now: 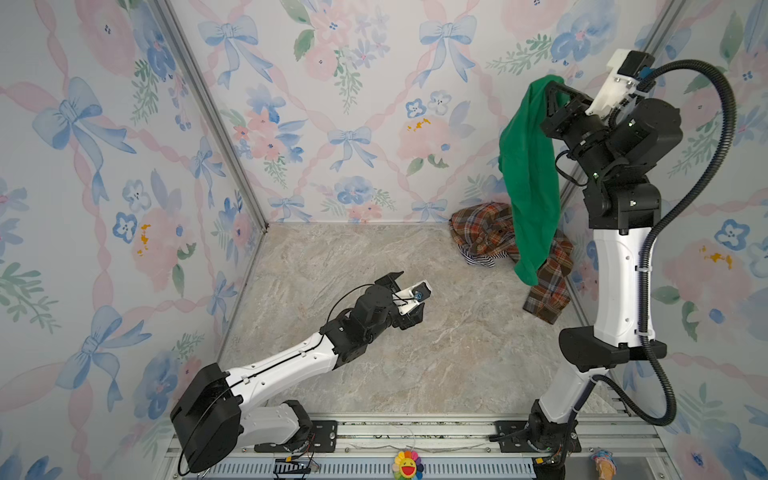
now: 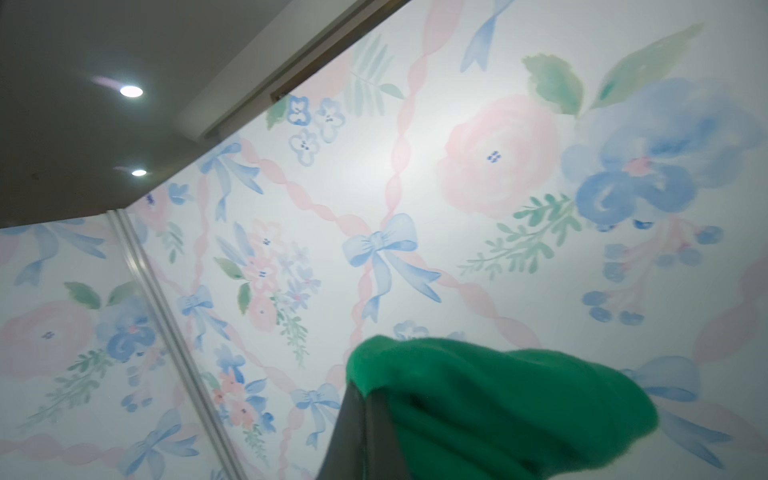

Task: Pick out a specific cloth from the pile
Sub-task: 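Lift the green garment out of the pile with the right gripper, then lay the green garment on the table while the left gripper grasps its edge, then lift the green garment high with the left gripper while the right gripper releases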

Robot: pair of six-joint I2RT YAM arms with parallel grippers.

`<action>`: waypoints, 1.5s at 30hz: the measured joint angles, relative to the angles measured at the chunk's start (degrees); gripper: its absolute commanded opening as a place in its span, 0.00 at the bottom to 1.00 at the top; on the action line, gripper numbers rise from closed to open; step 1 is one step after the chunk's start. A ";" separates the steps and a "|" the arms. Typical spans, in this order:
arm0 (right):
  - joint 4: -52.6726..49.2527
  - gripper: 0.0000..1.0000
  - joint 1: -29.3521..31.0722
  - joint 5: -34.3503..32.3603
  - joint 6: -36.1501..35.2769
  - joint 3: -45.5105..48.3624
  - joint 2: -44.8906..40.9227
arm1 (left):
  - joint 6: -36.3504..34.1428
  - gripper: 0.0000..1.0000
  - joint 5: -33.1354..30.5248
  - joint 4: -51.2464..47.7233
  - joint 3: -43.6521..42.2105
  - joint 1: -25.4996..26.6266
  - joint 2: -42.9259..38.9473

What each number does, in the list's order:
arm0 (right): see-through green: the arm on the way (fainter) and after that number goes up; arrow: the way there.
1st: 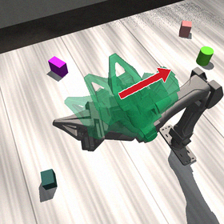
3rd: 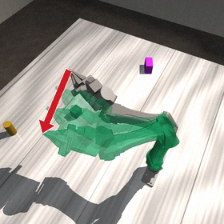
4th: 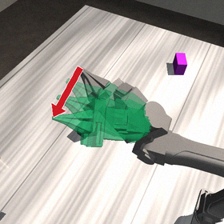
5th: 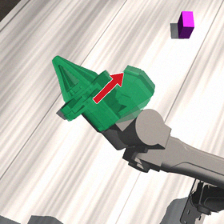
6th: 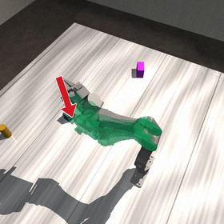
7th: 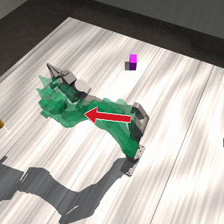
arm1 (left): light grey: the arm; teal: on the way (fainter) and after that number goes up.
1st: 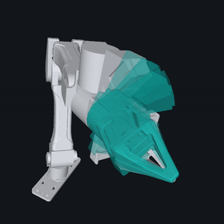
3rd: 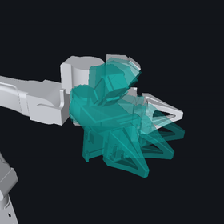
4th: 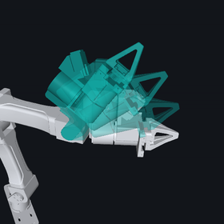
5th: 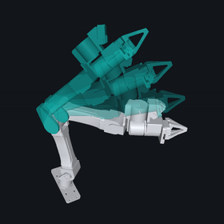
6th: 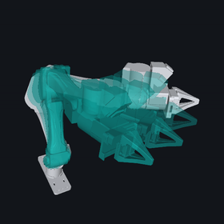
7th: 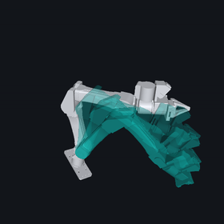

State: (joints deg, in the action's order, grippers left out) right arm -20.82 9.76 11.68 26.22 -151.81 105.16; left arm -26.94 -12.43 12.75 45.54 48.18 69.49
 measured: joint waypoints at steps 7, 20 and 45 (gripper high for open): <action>8.24 0.00 7.85 3.85 9.27 16.26 0.63 | 3.78 0.98 2.82 2.27 -0.02 -11.67 -8.57; 24.87 0.21 17.68 7.21 18.49 54.62 2.99 | 6.62 0.98 4.02 4.24 -0.17 -21.79 -9.75; 7.19 0.97 28.24 -6.21 0.13 103.32 -34.34 | 24.70 0.57 20.00 -35.67 29.42 -29.38 36.28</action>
State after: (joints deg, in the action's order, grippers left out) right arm -13.63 38.00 5.48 26.35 -48.49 70.83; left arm -2.24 7.57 -22.92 74.96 18.81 105.78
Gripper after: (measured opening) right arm 0.968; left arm 0.574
